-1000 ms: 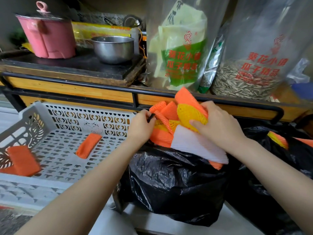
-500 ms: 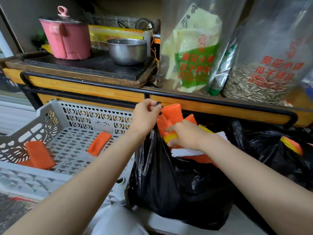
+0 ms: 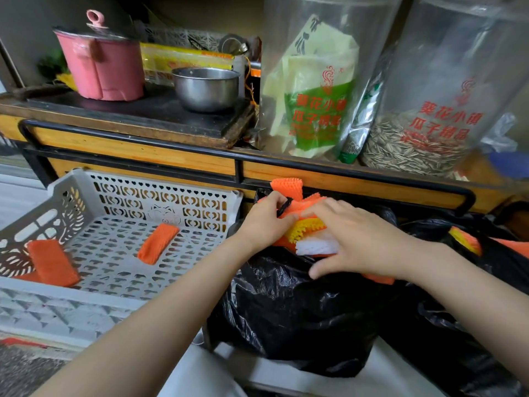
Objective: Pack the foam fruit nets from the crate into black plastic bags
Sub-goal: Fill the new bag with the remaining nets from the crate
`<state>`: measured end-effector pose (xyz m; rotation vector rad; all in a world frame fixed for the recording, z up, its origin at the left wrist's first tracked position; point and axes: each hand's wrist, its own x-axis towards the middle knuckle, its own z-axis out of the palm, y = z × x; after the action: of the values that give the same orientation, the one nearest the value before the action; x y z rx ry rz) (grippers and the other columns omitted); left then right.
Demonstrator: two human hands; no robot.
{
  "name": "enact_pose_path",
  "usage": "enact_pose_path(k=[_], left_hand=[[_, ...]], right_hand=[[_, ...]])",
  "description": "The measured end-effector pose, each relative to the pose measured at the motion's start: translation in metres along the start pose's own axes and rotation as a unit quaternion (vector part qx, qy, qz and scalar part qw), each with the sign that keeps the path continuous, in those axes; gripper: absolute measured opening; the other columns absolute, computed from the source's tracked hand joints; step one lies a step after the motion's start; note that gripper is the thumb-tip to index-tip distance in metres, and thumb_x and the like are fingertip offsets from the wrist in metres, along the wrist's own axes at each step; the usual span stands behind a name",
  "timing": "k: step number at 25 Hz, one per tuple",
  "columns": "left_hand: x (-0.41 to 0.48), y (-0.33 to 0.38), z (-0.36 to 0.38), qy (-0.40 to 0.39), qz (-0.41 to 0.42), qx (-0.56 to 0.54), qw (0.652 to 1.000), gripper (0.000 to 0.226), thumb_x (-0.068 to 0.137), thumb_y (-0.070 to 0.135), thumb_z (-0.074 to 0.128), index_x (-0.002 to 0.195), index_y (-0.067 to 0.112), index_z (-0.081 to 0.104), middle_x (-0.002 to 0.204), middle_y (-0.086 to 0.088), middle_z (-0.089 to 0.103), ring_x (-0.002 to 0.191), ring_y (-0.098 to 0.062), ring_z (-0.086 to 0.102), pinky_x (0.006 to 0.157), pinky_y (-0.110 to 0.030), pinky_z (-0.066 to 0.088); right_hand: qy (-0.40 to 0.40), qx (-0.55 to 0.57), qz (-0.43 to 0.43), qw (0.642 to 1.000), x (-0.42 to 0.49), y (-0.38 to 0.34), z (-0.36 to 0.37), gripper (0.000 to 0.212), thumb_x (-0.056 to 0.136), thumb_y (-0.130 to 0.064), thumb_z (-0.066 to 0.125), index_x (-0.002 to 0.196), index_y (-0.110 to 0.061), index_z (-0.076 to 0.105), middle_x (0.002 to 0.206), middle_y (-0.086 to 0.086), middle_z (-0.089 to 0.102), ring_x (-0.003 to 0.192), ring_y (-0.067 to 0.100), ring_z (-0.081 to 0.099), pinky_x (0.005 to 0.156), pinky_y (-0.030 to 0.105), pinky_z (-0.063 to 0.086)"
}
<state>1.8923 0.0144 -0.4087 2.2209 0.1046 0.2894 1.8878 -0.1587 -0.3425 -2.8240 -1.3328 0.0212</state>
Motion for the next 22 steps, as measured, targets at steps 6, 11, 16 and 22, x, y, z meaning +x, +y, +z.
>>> enact_pose_path(k=[6, 11, 16, 22], left_hand=[[-0.001, 0.002, -0.007, 0.004, -0.023, -0.012, 1.000, 0.008, 0.094, 0.019, 0.053, 0.097, 0.011, 0.053, 0.096, -0.006, 0.060, 0.090, -0.023, 0.056, 0.068, -0.030, 0.041], [0.000, 0.001, -0.009, 0.015, -0.027, -0.028, 0.999, 0.007, 0.096, 0.019, 0.049, 0.090, 0.014, 0.051, 0.093, -0.005, 0.060, 0.088, -0.021, 0.056, 0.068, -0.029, 0.043], [-0.001, 0.000, -0.017, 0.066, -0.030, -0.053, 0.996, 0.010, 0.095, 0.011, 0.048, 0.098, 0.009, 0.058, 0.091, -0.005, 0.061, 0.084, -0.019, 0.055, 0.065, -0.018, 0.042], [-0.003, -0.015, -0.051, 0.165, -0.096, -0.132, 0.973, 0.011, 0.093, 0.010, 0.048, 0.090, 0.010, 0.059, 0.070, 0.003, 0.053, 0.066, -0.011, 0.049, 0.058, -0.018, 0.038]], right_hand=[[0.050, -0.059, 0.061, 0.995, -0.014, 0.018, -0.015, 0.024, 0.085, -0.031, 0.062, 0.106, -0.038, 0.054, 0.106, -0.017, 0.052, 0.103, 0.014, 0.056, 0.069, 0.029, 0.038], [0.342, 0.064, 0.115, 0.930, -0.005, 0.023, -0.049, 0.016, 0.082, -0.017, 0.065, 0.097, -0.024, 0.066, 0.099, -0.002, 0.066, 0.093, 0.026, 0.060, 0.077, 0.035, 0.043], [0.240, 0.014, 0.061, 0.969, 0.043, 0.002, -0.003, 0.026, 0.087, -0.014, 0.054, 0.107, -0.023, 0.067, 0.108, 0.002, 0.067, 0.102, 0.028, 0.061, 0.081, 0.039, 0.049], [-0.029, 0.060, -0.024, 0.998, 0.041, -0.002, 0.036, 0.036, 0.101, -0.034, 0.032, 0.129, -0.024, 0.054, 0.139, -0.007, 0.050, 0.128, 0.015, 0.044, 0.105, 0.033, 0.033]])
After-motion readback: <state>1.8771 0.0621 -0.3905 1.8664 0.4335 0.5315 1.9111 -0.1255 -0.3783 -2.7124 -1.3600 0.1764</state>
